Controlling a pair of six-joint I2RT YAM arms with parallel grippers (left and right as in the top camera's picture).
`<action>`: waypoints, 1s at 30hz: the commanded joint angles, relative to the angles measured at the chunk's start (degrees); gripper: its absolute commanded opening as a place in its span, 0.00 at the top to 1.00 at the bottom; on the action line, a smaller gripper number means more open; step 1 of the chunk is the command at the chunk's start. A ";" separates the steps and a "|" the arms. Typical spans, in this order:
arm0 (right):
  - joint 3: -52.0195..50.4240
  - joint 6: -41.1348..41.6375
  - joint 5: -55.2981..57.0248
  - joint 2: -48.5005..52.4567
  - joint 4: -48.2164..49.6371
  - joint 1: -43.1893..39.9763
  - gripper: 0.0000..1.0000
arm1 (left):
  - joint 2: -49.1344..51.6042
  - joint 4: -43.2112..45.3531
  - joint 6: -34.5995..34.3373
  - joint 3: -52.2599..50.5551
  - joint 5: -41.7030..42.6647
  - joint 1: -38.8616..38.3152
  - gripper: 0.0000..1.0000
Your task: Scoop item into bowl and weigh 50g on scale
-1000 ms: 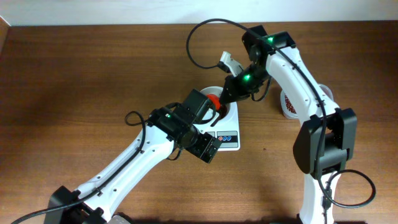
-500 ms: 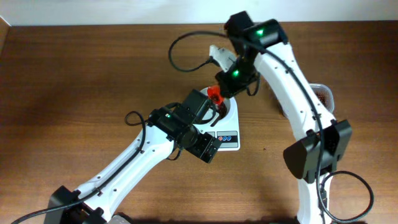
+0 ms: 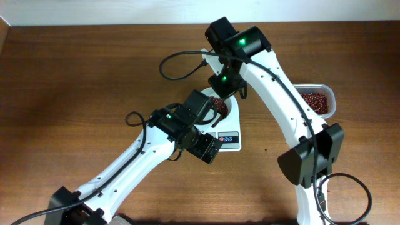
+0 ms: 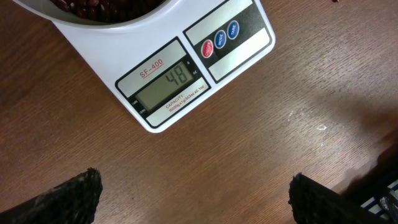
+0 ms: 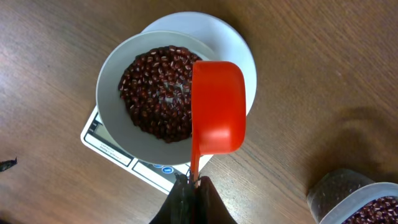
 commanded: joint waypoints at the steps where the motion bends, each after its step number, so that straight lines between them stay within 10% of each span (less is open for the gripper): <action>1: 1.11 1.64 0.63 -0.37 0.07 0.66 0.96 | -0.42 0.04 -0.55 -0.13 -0.42 -0.09 0.01; 30: -7.74 2.25 -20.35 -0.35 -0.50 -5.40 0.96 | -0.42 0.04 -0.55 -0.13 -0.42 -0.09 0.01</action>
